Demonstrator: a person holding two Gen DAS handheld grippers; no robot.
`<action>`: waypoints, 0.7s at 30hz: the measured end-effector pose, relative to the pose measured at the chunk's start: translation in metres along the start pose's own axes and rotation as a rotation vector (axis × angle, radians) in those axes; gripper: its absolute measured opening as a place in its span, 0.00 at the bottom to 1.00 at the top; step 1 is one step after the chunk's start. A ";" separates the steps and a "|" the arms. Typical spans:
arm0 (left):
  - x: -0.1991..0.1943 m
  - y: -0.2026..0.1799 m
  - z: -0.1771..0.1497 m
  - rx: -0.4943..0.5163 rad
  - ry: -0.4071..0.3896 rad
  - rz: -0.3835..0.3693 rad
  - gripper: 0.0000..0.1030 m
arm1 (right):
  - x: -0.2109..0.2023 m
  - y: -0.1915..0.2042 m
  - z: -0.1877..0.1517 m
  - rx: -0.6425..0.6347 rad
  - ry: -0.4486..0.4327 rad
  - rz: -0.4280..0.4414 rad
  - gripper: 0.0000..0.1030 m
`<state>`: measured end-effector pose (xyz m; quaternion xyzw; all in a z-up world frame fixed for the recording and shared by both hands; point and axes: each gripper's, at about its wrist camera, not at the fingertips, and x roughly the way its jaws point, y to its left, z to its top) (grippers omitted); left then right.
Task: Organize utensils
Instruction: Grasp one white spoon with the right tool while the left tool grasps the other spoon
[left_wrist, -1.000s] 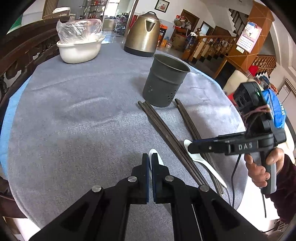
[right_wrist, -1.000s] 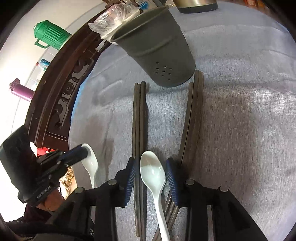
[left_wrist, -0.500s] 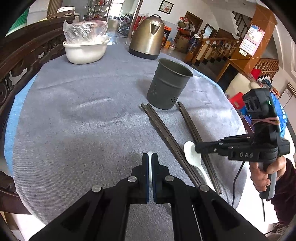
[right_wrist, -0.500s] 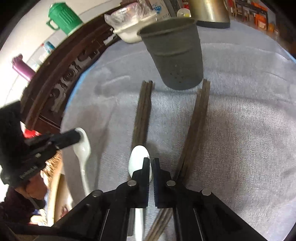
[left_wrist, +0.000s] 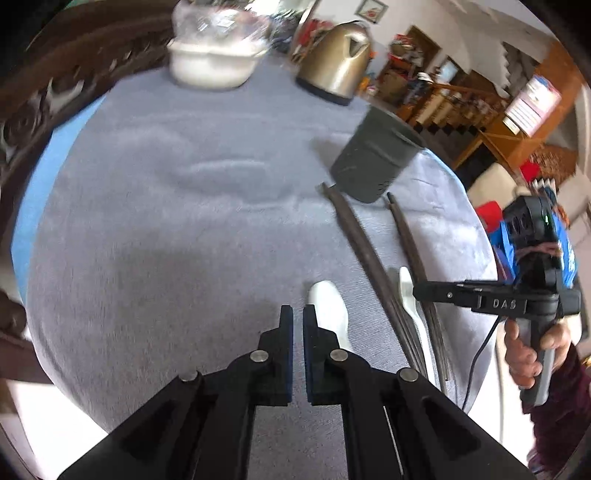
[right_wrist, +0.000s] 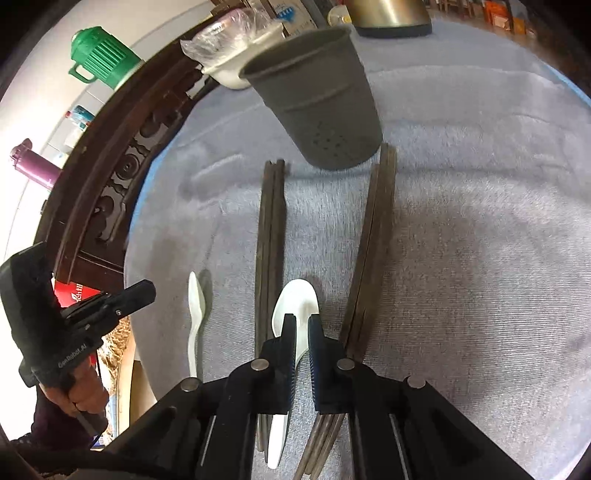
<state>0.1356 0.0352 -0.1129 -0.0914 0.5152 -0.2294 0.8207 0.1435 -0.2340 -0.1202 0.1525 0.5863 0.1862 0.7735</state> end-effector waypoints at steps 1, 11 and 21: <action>0.001 0.002 0.002 -0.016 0.009 -0.014 0.05 | 0.004 -0.001 0.002 0.009 0.012 -0.004 0.08; 0.034 -0.018 0.010 0.033 0.102 -0.066 0.48 | 0.013 -0.011 0.004 0.059 0.031 0.027 0.13; 0.049 -0.032 0.010 0.156 0.119 -0.051 0.07 | 0.006 -0.021 0.007 0.089 0.014 0.043 0.29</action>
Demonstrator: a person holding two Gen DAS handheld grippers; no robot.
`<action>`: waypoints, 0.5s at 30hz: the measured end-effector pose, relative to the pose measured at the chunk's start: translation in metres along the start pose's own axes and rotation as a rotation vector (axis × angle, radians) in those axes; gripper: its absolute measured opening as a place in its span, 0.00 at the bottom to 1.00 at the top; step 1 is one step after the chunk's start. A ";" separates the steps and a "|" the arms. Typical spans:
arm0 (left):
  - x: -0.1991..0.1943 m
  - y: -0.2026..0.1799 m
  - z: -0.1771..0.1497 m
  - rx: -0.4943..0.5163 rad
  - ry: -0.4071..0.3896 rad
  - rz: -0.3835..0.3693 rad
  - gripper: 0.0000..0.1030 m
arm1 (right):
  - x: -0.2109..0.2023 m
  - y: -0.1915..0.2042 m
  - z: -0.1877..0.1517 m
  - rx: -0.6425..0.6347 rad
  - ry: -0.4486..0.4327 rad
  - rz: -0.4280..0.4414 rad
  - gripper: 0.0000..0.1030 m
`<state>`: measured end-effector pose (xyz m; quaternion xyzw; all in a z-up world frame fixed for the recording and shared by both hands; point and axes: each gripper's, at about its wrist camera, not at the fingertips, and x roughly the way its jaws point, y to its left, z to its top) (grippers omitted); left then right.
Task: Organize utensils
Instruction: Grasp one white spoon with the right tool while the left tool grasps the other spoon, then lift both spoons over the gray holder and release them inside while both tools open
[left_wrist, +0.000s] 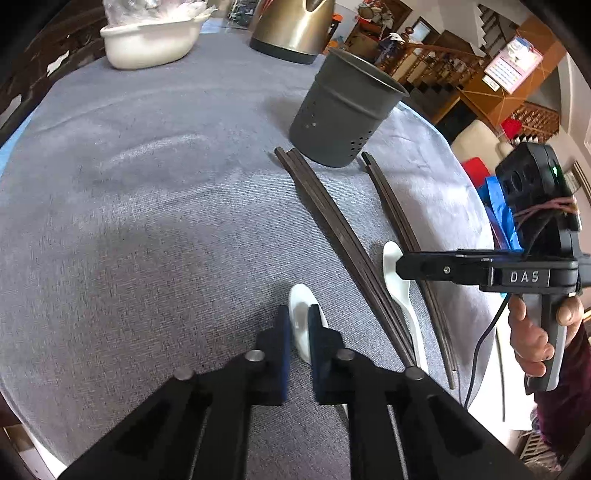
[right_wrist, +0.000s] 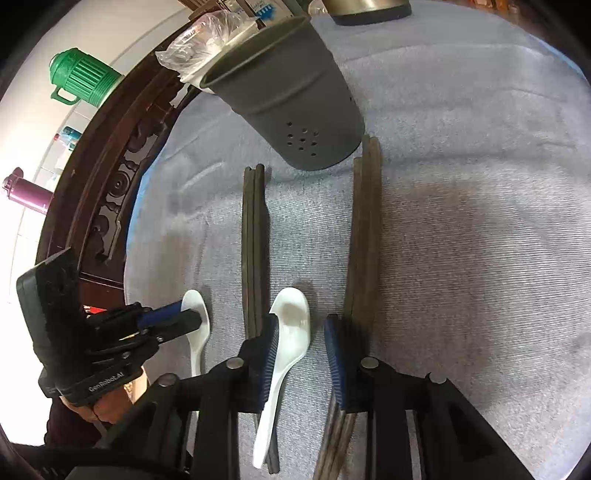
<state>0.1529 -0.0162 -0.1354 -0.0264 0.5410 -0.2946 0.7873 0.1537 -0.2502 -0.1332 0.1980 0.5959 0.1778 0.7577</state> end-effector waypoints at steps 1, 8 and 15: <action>0.000 -0.002 0.000 0.006 -0.004 -0.003 0.06 | 0.001 0.001 0.000 -0.002 -0.003 0.014 0.29; -0.012 -0.008 0.002 0.037 -0.059 -0.015 0.02 | 0.008 0.019 -0.003 -0.095 -0.043 -0.042 0.03; -0.039 -0.010 0.010 0.048 -0.124 -0.005 0.02 | -0.016 0.023 -0.006 -0.093 -0.154 -0.013 0.01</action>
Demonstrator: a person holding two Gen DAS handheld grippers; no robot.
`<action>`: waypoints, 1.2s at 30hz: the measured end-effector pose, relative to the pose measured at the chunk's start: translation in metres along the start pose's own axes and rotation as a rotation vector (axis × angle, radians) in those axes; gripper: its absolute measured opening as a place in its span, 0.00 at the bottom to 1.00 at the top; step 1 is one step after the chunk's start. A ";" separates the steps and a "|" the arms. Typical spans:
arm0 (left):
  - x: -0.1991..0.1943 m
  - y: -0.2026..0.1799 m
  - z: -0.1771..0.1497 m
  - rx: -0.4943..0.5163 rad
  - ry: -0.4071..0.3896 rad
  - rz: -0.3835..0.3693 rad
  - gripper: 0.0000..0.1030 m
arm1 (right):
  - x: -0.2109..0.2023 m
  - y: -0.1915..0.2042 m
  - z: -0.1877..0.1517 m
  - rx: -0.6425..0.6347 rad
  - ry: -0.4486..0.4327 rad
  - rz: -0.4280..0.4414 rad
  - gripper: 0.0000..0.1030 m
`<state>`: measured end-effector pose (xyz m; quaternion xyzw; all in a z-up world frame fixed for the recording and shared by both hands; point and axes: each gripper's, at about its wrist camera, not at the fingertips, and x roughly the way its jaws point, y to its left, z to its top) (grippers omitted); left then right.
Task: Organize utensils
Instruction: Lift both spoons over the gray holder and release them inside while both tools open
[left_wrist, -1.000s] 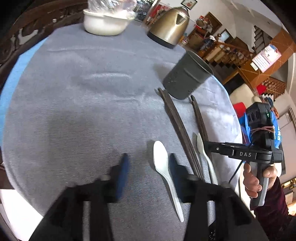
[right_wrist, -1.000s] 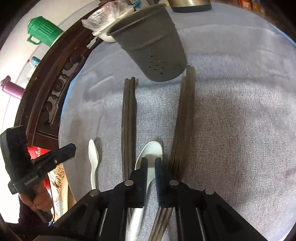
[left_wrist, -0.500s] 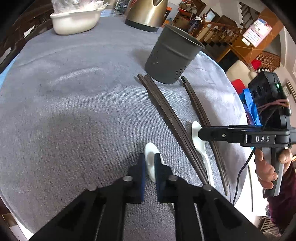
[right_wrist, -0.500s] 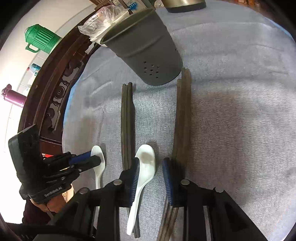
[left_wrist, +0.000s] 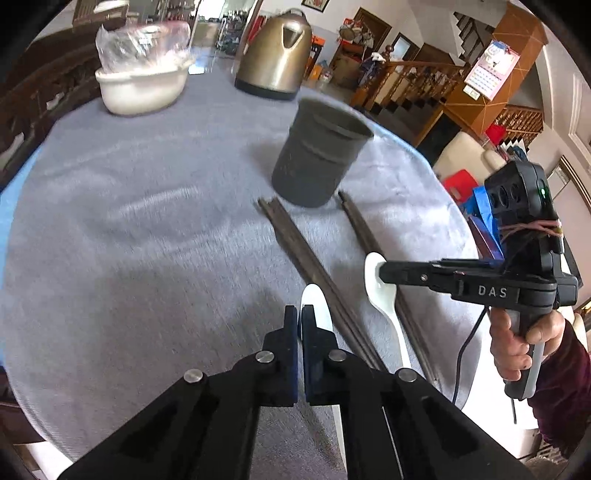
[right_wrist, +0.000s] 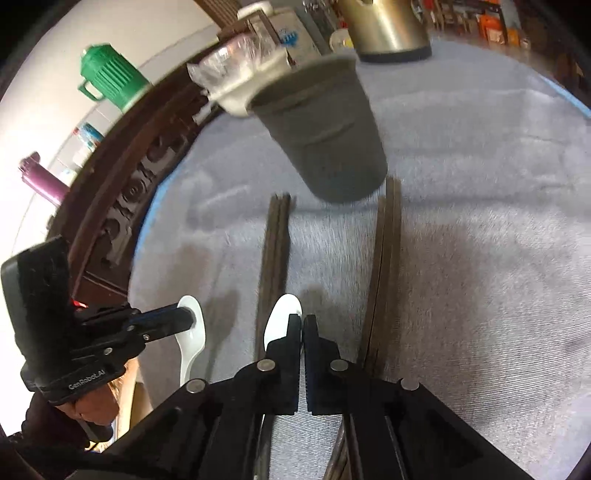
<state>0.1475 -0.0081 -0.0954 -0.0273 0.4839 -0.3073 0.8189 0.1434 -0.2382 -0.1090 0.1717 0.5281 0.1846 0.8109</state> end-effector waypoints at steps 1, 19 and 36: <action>-0.005 0.000 0.002 -0.002 -0.013 0.006 0.02 | -0.005 0.000 0.001 -0.001 -0.010 0.005 0.01; -0.053 -0.041 0.159 0.003 -0.532 0.164 0.02 | -0.123 -0.006 0.089 0.140 -0.664 -0.204 0.01; 0.036 -0.026 0.157 0.033 -0.485 0.282 0.02 | -0.053 0.025 0.127 -0.093 -0.685 -0.410 0.02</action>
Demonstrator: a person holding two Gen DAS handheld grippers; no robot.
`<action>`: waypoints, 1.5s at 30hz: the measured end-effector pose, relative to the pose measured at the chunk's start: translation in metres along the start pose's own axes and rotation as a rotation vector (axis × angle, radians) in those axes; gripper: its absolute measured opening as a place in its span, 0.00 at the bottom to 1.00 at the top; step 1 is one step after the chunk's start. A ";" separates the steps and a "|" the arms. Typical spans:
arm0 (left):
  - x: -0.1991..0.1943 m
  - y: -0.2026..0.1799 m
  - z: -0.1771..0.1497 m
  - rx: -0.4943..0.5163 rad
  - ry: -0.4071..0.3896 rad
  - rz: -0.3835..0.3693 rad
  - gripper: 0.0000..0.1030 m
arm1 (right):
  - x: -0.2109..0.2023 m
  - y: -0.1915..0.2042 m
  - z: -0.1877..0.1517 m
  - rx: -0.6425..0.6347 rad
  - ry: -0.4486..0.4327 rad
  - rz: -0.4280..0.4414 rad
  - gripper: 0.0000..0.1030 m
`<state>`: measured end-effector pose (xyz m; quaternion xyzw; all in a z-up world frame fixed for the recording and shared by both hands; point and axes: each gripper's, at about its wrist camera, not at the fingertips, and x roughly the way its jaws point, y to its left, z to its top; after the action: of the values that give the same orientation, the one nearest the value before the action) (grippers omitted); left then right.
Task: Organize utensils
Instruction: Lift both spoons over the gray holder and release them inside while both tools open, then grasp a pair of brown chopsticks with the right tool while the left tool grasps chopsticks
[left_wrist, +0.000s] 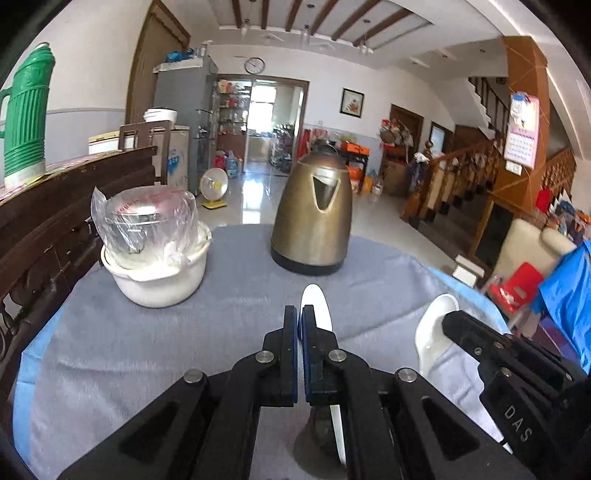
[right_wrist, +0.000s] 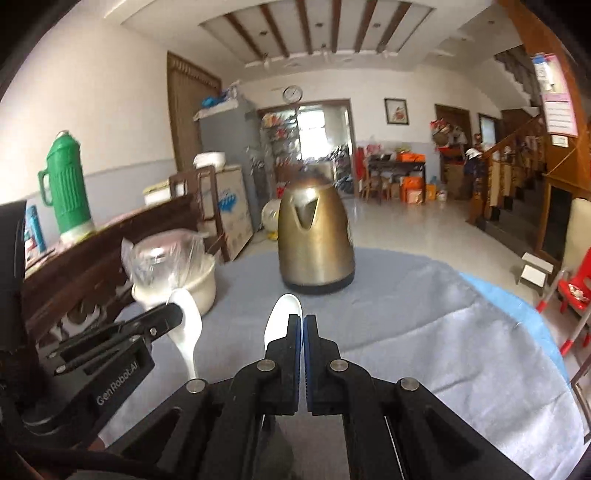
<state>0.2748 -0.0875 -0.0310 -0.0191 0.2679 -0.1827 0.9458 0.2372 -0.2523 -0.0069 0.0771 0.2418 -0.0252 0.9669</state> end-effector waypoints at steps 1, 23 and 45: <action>-0.004 0.001 -0.001 0.006 0.006 -0.005 0.02 | -0.003 -0.004 -0.004 0.007 0.027 0.023 0.03; -0.137 0.021 -0.112 -0.148 0.206 -0.061 0.50 | -0.124 -0.077 -0.087 0.347 0.216 0.219 0.07; -0.068 0.030 -0.145 -0.188 0.410 -0.067 0.50 | -0.050 -0.058 -0.158 0.360 0.532 0.233 0.07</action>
<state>0.1573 -0.0263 -0.1250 -0.0787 0.4696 -0.1884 0.8589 0.1149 -0.2835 -0.1287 0.2773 0.4668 0.0640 0.8373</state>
